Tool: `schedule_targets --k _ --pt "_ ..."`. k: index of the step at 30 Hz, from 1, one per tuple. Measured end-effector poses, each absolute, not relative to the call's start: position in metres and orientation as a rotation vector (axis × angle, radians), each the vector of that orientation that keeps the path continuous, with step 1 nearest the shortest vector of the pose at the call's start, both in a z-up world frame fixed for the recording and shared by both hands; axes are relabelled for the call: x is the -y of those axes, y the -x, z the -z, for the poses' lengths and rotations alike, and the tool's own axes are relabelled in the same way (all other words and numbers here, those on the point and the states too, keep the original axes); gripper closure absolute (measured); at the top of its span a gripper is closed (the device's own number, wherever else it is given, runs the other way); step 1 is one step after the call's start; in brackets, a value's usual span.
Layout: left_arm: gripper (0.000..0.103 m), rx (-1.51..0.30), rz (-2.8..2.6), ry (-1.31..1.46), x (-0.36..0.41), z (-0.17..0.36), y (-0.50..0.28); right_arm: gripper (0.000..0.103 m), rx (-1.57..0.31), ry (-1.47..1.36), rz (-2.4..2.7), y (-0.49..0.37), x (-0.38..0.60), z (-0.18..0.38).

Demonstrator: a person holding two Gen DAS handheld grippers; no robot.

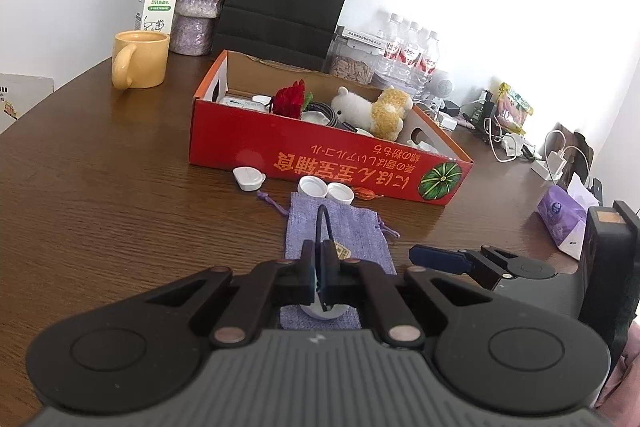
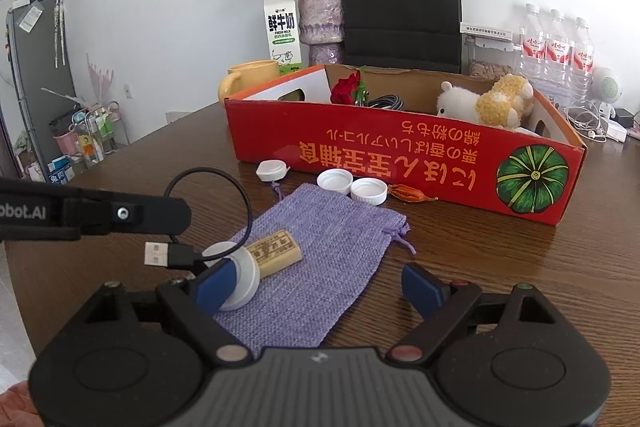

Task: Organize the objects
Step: 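Grasp the thin black cable with the left tool while the right tool approaches the white puck, then grasp the white round puck with the right tool while the left tool holds the cable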

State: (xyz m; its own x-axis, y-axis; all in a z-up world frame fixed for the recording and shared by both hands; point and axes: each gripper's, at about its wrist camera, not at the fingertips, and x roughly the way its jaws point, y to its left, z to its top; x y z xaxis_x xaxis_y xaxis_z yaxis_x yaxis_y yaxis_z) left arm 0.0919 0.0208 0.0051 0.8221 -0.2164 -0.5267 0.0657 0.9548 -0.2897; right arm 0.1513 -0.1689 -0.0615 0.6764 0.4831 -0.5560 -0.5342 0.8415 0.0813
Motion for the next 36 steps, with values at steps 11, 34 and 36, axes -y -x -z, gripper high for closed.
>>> schedule_targets --k 11,34,36 --pt "0.100 -0.554 0.009 0.296 -0.063 -0.009 -0.076 0.016 -0.567 0.089 -0.559 -0.148 0.170 0.060" --pt "0.100 -0.548 -0.038 0.253 -0.072 0.001 -0.068 0.064 -0.500 0.308 -0.625 -0.113 0.113 0.062" --pt "0.100 -0.546 -0.036 0.251 -0.072 0.001 -0.068 0.065 -0.499 0.309 -0.626 -0.113 0.113 0.062"
